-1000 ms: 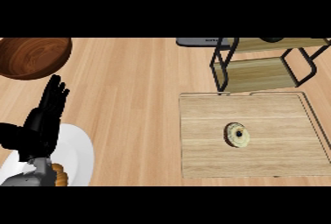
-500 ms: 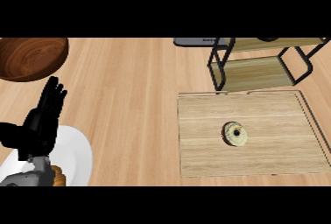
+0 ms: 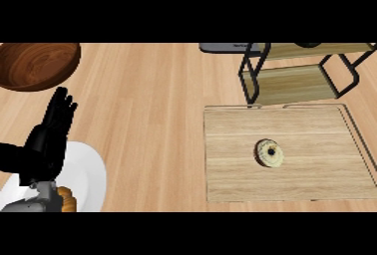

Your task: Pick the squash from the tray and place it in the tiered shelf

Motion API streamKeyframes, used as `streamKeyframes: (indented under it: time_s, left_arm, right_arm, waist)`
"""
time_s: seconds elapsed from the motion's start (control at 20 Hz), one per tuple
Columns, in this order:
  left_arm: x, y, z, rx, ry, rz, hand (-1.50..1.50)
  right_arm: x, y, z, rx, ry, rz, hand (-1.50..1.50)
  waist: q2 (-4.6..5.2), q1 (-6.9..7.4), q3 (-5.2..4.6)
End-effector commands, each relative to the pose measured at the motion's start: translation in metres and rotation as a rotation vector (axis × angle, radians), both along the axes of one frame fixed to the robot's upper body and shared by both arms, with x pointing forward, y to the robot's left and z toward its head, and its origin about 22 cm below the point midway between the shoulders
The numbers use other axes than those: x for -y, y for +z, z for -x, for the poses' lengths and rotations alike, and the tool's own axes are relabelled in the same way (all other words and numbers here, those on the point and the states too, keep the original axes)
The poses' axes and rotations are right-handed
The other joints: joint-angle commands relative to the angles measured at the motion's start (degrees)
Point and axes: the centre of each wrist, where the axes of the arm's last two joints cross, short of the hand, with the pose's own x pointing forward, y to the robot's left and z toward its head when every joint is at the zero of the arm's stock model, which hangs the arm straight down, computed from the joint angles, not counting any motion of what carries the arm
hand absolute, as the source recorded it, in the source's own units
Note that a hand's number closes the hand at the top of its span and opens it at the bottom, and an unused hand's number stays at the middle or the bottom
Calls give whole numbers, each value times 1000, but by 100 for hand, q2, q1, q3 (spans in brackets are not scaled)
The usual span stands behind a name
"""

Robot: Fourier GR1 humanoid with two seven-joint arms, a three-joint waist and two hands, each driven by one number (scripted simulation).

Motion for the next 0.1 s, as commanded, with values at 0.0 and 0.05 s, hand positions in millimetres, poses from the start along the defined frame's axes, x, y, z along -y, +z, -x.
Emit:
streamKeyframes:
  time_s: [0.0, 0.05]
  left_arm:
    - [13, 7, -2, -3, -6, 5, 0]
    - [1, 7, -7, 12, -3, -15, 0]
  right_arm:
    - [20, -14, 20, 5, 29, -11, -150]
    - [16, -22, 15, 5, 12, -18, -150]
  waist:
    - [9, 24, 1]
    - [11, 27, -1]
